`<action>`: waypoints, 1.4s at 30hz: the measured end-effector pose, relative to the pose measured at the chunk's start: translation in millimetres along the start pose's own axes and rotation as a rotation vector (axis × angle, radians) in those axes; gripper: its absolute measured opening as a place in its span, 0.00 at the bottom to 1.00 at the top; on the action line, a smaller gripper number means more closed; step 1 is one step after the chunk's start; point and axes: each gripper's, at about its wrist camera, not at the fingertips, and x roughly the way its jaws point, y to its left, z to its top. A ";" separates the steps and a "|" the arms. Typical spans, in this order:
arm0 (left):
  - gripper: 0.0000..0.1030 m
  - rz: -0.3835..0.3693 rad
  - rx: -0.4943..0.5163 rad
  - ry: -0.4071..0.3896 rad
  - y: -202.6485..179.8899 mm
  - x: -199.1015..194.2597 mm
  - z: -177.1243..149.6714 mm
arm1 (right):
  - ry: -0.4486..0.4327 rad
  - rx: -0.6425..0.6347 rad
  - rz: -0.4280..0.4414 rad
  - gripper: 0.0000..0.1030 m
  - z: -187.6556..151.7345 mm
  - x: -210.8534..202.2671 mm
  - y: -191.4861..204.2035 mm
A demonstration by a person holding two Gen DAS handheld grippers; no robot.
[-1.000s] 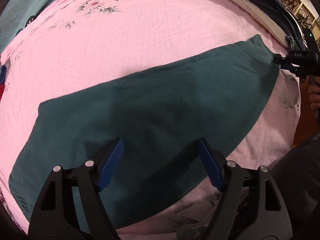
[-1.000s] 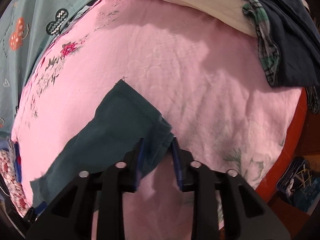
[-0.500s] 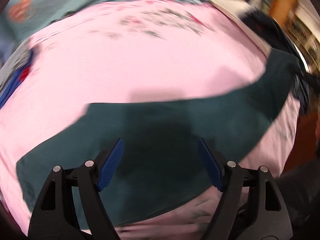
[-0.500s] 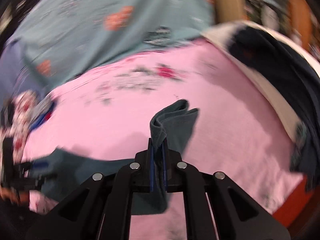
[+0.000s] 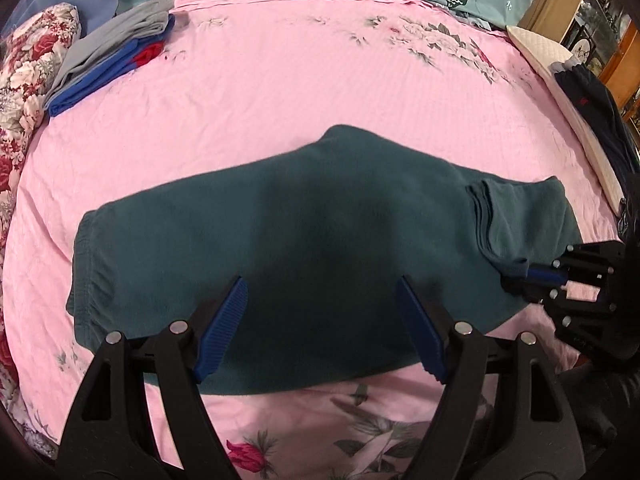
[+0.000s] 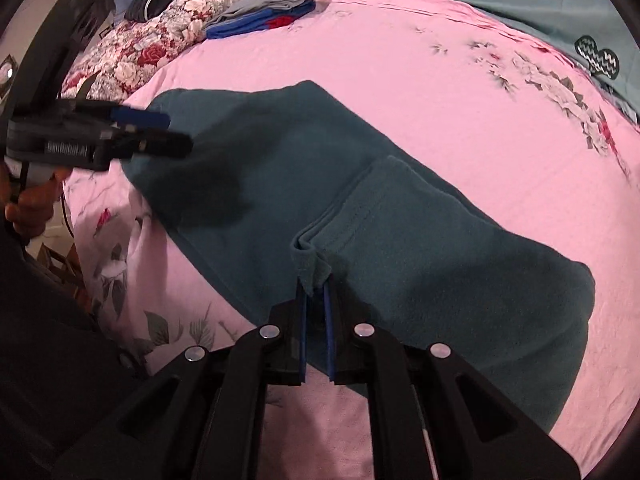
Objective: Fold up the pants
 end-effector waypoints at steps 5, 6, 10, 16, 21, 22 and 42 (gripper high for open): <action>0.76 0.002 0.001 -0.010 7.1 -4.4 -2.9 | -0.114 -0.013 0.021 0.07 7.9 -35.4 13.1; 0.76 0.000 0.000 -0.009 7.6 -4.1 -2.6 | -0.115 -0.031 0.036 0.07 9.8 -34.9 18.4; 0.76 -0.009 0.014 -0.002 5.2 -0.2 0.5 | 0.033 -0.073 0.091 0.13 8.7 3.8 28.5; 0.76 -0.039 0.092 -0.044 -17.5 -8.9 16.2 | -0.043 0.023 0.113 0.37 7.9 -41.4 -0.8; 0.65 -0.183 0.229 -0.095 -65.1 -19.0 31.7 | -0.170 0.370 0.103 0.37 -9.4 -78.3 -86.2; 0.53 -0.225 0.260 -0.097 -75.8 -18.7 33.2 | -0.187 0.431 0.091 0.33 -13.1 -78.2 -103.5; 0.61 -0.126 0.247 0.131 -82.5 50.1 9.9 | -0.045 0.381 -0.027 0.33 -57.7 -53.9 -108.7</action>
